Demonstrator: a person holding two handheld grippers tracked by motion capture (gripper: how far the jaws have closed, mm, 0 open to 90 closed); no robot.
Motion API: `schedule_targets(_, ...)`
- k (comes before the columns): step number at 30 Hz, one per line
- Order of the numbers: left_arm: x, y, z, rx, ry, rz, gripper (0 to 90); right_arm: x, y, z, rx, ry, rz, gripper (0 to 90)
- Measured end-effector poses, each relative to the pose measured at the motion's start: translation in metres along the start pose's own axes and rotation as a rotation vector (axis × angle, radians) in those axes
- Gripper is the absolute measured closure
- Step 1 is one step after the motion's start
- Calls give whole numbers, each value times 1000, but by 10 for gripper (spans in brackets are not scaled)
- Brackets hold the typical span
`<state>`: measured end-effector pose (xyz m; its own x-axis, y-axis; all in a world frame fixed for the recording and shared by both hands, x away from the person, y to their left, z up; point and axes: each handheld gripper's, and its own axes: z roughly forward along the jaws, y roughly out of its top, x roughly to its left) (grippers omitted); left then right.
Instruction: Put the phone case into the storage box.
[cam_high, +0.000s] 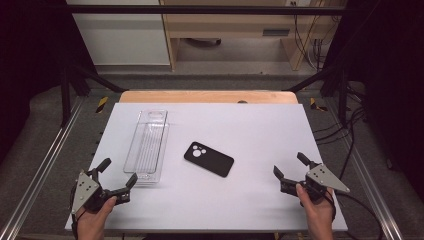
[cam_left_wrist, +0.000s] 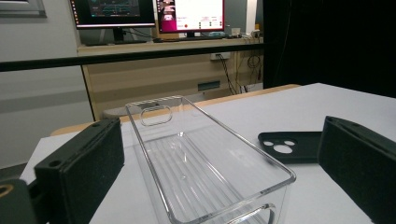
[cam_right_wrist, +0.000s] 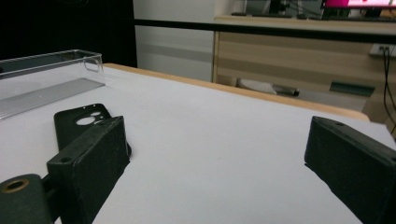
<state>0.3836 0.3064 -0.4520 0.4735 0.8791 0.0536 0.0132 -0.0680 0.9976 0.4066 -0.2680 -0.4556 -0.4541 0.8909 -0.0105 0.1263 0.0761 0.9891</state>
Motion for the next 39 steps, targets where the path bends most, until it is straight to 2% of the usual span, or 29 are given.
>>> schedule_targets(5, -2, 1, -1, -4, 1, 2, 1, -1, -1, -1, 25, 16, 37, 59)
schedule_targets(7, -3, 1, -1, -2, -1, 5, 1, 0, -1, 0, 37, 7, 35, 57)
schedule_targets(9, -3, 1, -1, -2, -1, 5, 1, 2, -1, 2, 62, -28, 26, 57)
schedule_targets(11, -3, 1, -1, 0, 1, 6, 1, 3, -2, 4, 87, -33, 25, 59)
schedule_targets(14, -1, 0, -2, 4, 8, 4, 1, 7, -3, 10, 132, -41, -1, 60)
schedule_targets(15, -1, 0, -2, 4, 8, 4, 1, 7, -3, 10, 132, -41, -1, 60)
schedule_targets(16, -1, 0, -2, 3, 12, 2, 1, 10, -3, 15, 166, -62, -40, 64)
schedule_targets(17, -1, 0, -2, 3, 12, 2, 1, 10, -3, 15, 166, -62, -40, 64)
schedule_targets(20, 0, 0, -3, -1, 23, 7, 3, 12, 4, 24, 252, -54, -80, 91)
schedule_targets(26, 2, -1, -3, 5, 21, -1, 3, 9, 16, 38, 318, -23, -56, 95)
schedule_targets(27, 2, -1, -3, 6, 21, 0, 3, 9, 23, 45, 343, -4, -60, 95)
schedule_targets(29, 1, -1, -3, 6, 21, 0, 3, 11, 28, 51, 361, 14, -64, 96)
schedule_targets(33, 1, -1, -2, 5, 19, -1, 2, 16, 38, 65, 401, 32, -106, 96)
schedule_targets(39, 1, 0, -2, 1, 18, -3, 3, 25, 52, 83, 419, 53, -151, 107)
